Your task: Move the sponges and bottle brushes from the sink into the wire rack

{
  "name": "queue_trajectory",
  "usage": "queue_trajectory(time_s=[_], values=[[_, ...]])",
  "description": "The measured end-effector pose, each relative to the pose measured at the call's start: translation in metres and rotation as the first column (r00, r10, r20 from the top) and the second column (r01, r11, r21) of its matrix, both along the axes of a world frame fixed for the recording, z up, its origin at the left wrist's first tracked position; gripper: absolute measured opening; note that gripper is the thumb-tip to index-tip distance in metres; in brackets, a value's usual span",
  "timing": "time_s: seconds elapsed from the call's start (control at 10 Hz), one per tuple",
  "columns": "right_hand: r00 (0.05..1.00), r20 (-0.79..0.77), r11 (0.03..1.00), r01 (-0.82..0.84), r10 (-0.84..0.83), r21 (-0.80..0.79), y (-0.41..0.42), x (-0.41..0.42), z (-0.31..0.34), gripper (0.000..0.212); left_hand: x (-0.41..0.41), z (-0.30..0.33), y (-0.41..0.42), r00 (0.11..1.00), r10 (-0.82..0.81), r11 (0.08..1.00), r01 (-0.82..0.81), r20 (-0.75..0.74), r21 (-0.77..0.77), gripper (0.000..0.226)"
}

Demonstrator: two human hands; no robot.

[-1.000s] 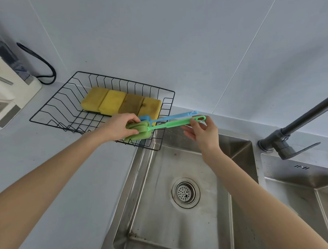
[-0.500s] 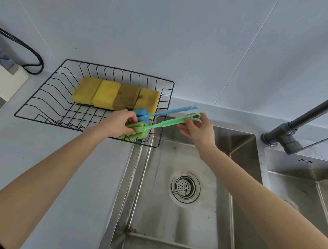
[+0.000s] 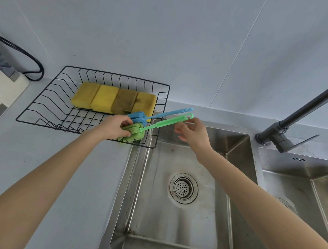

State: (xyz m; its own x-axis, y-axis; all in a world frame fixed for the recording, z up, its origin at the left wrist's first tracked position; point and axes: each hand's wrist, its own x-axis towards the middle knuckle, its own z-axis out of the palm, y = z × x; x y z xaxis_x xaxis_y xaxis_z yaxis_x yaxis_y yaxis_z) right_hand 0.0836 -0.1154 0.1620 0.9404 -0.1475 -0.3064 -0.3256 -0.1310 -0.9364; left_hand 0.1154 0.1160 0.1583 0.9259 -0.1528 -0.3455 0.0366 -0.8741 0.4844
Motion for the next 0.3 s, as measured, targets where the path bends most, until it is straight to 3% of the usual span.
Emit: queue_trajectory(time_s=[0.1, 0.3], values=[[0.998, -0.051, 0.999, -0.025, 0.024, -0.024, -0.004, 0.0, 0.0, 0.018, 0.002, 0.002, 0.004, 0.996, -0.019, 0.999, 0.016, -0.084, -0.032, 0.039], [0.986, -0.125, 0.973, -0.132, 0.11, -0.187, -0.013, -0.007, 0.007, 0.044, -0.004, 0.013, -0.004, 0.999, -0.022, 1.0, 0.023, -0.048, 0.017, 0.043]])
